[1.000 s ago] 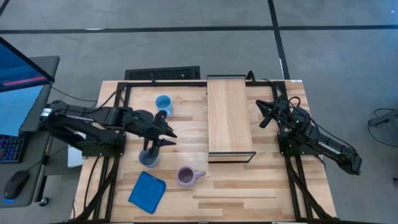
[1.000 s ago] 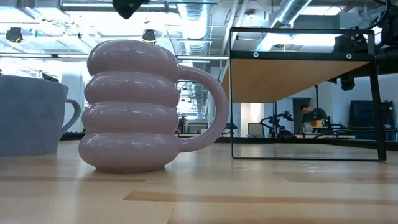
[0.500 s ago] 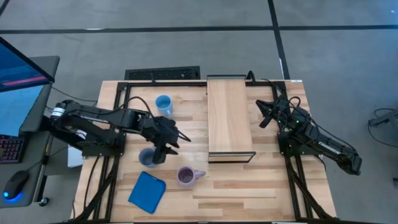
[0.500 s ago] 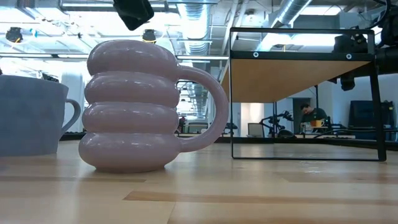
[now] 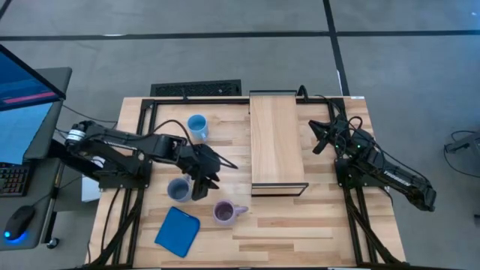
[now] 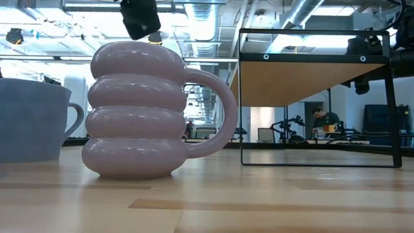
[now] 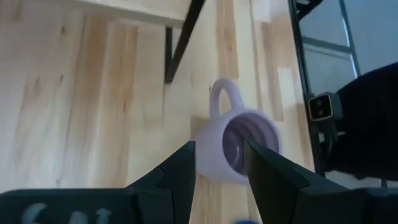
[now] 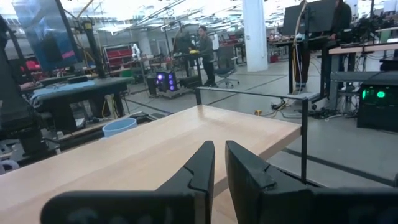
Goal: Stack small to large cups/mugs on shelf
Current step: Put the violet mug on the shelf
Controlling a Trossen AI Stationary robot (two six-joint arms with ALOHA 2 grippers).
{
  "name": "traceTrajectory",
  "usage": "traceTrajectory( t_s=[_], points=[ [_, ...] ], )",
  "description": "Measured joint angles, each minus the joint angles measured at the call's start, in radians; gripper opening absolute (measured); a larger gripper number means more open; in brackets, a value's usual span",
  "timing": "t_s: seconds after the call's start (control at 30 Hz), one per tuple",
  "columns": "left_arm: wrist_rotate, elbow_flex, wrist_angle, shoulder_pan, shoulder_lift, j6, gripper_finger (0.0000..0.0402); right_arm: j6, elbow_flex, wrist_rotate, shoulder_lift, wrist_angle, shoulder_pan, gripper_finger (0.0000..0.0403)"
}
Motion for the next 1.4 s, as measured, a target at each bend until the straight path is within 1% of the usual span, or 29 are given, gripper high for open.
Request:
traceTrajectory(
  t_s=[0.13,0.33,0.5,0.67,0.77,0.93,1.1,1.4],
  points=[
    [0.009,0.000,0.039,-0.010,0.043,-0.005,0.0128,0.000,0.000,0.000,0.000,-0.003,0.000,0.0064],
    [0.053,0.000,0.095,-0.017,0.106,-0.082,0.0128,0.000,0.000,0.000,0.001,-0.004,0.000,0.0064],
    [0.056,0.000,0.142,-0.039,0.163,-0.084,0.0128,0.000,0.000,0.000,0.001,-0.005,0.000,0.0064],
    [0.080,0.000,0.194,-0.054,0.206,-0.099,0.0128,0.000,0.000,0.000,0.001,-0.007,0.000,0.0064],
    [0.079,0.005,0.183,-0.061,0.210,-0.106,0.0128,0.000,0.000,0.000,0.001,-0.006,0.000,0.0064],
    [0.025,0.007,0.186,-0.076,0.210,-0.081,0.0128,0.000,0.000,0.000,0.001,-0.006,0.000,0.0064],
    [0.015,0.008,0.183,-0.091,0.217,-0.074,0.0128,0.000,0.000,0.000,0.001,-0.006,0.000,0.0064],
    [-0.050,0.008,0.123,-0.118,0.239,-0.073,0.0128,0.000,0.000,0.000,0.001,-0.008,0.000,0.0064]
  ],
)
